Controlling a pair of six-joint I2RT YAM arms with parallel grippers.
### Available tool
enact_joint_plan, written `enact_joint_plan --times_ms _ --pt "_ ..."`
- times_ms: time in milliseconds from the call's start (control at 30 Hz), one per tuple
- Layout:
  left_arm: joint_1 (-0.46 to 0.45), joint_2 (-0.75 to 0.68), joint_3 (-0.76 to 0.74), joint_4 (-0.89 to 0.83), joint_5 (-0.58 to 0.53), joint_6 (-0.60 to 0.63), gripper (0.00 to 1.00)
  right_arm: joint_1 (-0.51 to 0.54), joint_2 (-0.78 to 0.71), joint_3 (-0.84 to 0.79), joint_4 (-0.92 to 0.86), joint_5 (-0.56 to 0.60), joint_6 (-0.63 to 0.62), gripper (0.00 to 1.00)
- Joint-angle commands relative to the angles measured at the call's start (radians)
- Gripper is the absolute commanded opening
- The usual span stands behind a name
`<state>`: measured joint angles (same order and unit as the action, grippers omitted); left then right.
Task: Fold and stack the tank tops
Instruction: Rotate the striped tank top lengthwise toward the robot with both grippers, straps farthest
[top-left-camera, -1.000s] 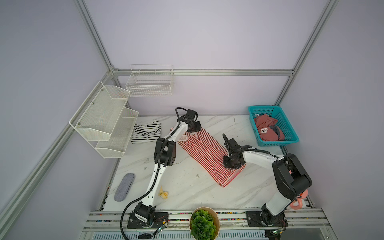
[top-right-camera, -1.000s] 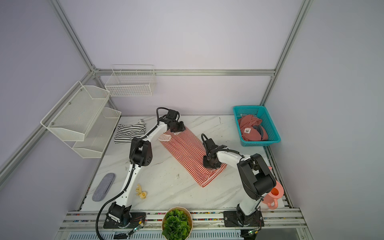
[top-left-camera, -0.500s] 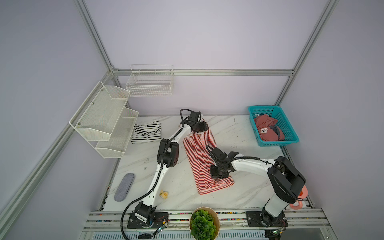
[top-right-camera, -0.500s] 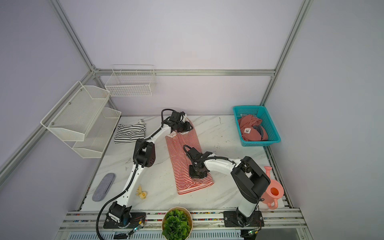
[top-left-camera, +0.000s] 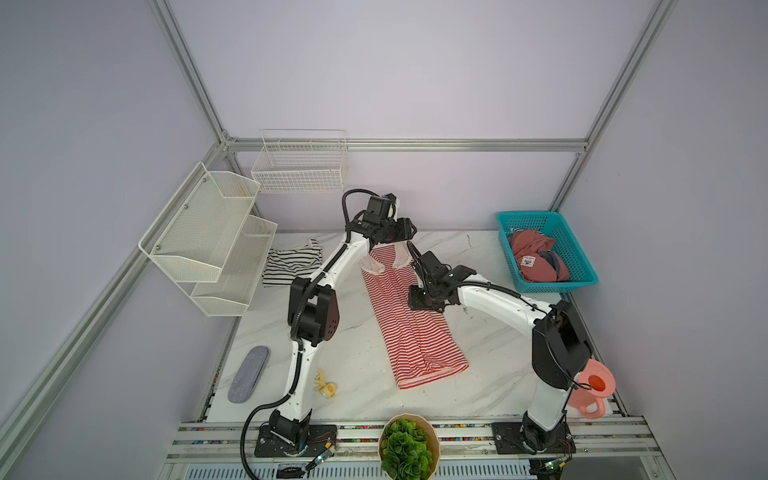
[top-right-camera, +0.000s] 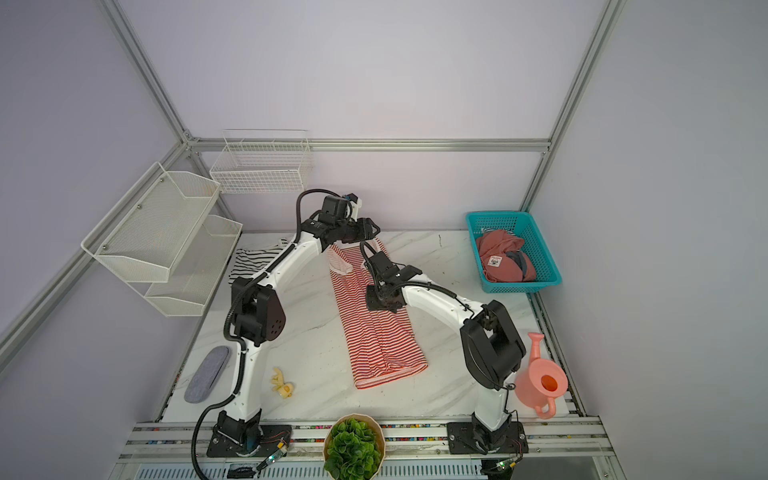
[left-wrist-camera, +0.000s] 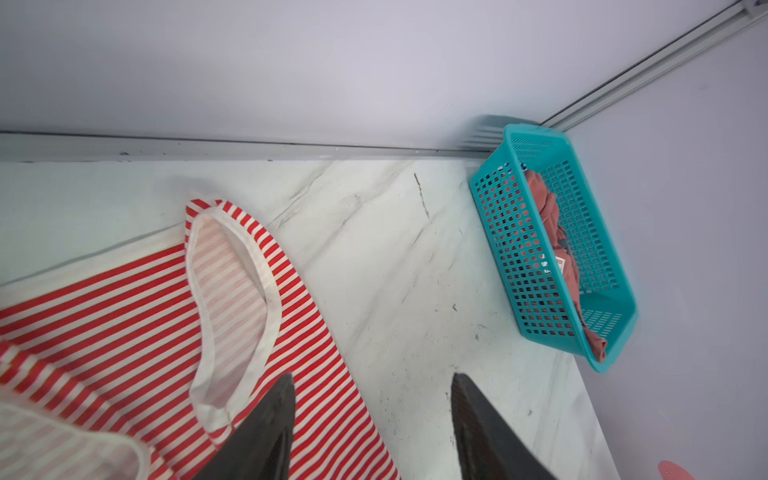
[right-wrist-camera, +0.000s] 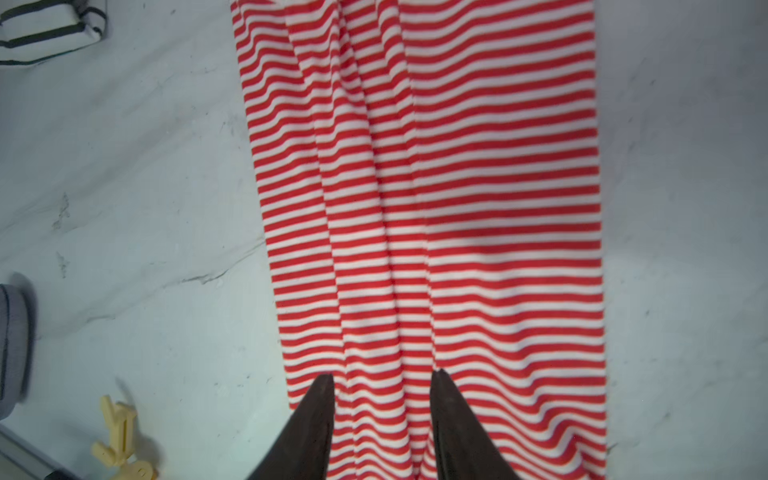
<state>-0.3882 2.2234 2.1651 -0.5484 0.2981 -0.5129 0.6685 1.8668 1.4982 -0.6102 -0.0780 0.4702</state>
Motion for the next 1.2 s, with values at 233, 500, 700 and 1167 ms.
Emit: enact_joint_plan --times_ms 233,500,700,1167 --pt "0.029 -0.146 -0.38 -0.088 -0.129 -0.037 0.22 -0.132 0.292 0.326 -0.013 -0.024 -0.188 0.28" --pt "0.032 -0.043 -0.379 -0.163 -0.114 -0.055 0.06 -0.174 0.408 0.386 0.012 -0.101 -0.216 0.25" --pt "0.032 0.041 -0.352 -0.184 -0.135 -0.052 0.0 -0.18 0.432 0.349 0.021 -0.115 -0.22 0.23" --pt "0.053 0.304 0.003 -0.305 -0.1 0.006 0.0 -0.182 0.367 0.166 0.083 -0.124 -0.154 0.23"
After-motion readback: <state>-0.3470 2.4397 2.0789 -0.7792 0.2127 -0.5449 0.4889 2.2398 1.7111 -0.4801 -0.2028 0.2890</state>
